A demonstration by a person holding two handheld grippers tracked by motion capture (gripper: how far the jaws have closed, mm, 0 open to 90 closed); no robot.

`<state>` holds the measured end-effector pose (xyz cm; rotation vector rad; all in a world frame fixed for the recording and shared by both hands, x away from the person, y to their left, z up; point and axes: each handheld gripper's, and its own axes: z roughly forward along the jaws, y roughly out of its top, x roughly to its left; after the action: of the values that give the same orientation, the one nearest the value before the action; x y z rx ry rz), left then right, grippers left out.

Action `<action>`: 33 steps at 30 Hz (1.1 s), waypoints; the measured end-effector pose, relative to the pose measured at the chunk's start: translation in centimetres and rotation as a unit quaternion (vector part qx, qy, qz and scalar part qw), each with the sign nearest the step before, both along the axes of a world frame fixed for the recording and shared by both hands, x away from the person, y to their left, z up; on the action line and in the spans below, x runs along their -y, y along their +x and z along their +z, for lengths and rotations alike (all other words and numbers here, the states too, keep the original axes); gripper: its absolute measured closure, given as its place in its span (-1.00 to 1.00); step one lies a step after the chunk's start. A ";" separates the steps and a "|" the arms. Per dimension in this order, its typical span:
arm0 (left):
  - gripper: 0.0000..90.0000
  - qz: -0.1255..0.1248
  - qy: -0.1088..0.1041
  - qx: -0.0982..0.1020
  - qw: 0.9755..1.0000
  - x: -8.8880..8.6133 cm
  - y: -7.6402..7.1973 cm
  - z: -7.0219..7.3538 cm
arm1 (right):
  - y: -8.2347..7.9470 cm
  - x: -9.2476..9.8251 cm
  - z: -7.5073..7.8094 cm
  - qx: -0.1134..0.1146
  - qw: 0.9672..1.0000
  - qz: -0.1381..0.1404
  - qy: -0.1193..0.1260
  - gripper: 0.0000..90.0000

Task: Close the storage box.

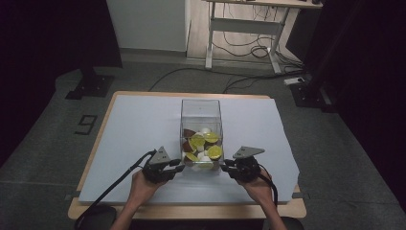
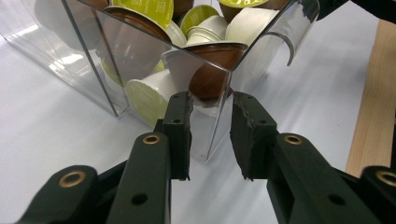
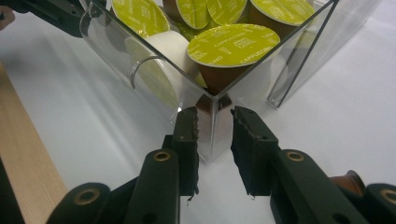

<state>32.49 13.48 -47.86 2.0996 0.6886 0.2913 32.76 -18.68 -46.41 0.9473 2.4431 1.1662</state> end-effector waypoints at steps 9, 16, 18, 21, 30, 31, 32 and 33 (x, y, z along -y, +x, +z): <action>0.52 0.008 -0.006 -0.004 1.000 0.0 0.6 0.1 | -0.5 0.7 0.3 -0.012 1.000 -0.004 0.009 0.50; 0.51 0.020 -0.009 -0.006 1.000 0.2 1.3 0.1 | -0.8 0.8 0.6 -0.020 1.000 0.009 0.019 0.55; 0.51 0.024 -0.008 -0.005 1.000 0.3 1.5 0.1 | -0.8 0.6 0.6 -0.023 0.999 0.013 0.020 0.55; 0.51 0.028 -0.007 -0.005 1.000 0.3 1.9 0.2 | -0.6 0.1 0.7 -0.021 0.999 0.019 0.019 0.55; 0.45 0.034 -0.009 -0.007 0.999 0.5 2.6 0.3 | 0.4 -1.3 0.8 -0.014 0.999 0.029 0.022 0.63; 0.44 0.034 -0.008 -0.007 0.999 0.5 2.6 0.3 | 0.5 -1.5 0.8 -0.013 0.999 0.030 0.023 0.64; 0.44 0.033 -0.008 -0.006 0.999 0.4 2.6 0.4 | 0.6 -1.8 0.9 -0.012 0.999 0.031 0.022 0.66; 0.44 0.034 -0.008 -0.004 0.999 0.4 2.6 0.4 | 0.7 -2.0 0.9 -0.011 0.999 0.032 0.022 0.68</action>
<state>35.04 13.05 -47.45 2.0656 0.7659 0.3134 33.45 -16.66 -45.50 0.9053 2.4910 1.2422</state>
